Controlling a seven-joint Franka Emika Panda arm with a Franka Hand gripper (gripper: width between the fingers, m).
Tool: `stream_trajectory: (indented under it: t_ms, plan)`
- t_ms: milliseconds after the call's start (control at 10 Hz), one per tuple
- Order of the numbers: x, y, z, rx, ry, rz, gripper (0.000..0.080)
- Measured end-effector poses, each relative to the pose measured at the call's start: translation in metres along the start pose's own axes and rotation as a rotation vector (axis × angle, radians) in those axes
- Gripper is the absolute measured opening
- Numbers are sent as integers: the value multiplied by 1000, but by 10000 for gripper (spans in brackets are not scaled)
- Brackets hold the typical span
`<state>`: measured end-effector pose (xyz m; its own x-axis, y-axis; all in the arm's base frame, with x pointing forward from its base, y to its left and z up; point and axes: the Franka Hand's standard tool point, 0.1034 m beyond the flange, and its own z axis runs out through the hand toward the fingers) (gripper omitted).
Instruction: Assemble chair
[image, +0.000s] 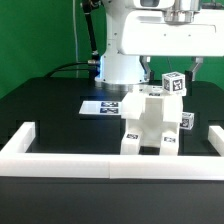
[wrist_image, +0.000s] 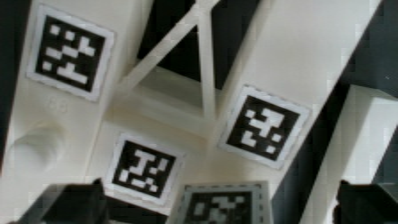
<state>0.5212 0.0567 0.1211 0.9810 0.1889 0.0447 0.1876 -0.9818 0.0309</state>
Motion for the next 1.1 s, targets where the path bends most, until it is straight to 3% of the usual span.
stream_trajectory:
  t_ms: [800, 1100]
  plan:
    - [-2, -1, -3, 10, -27, 0, 649]
    - [-4, -7, -9, 30, -143, 31, 649]
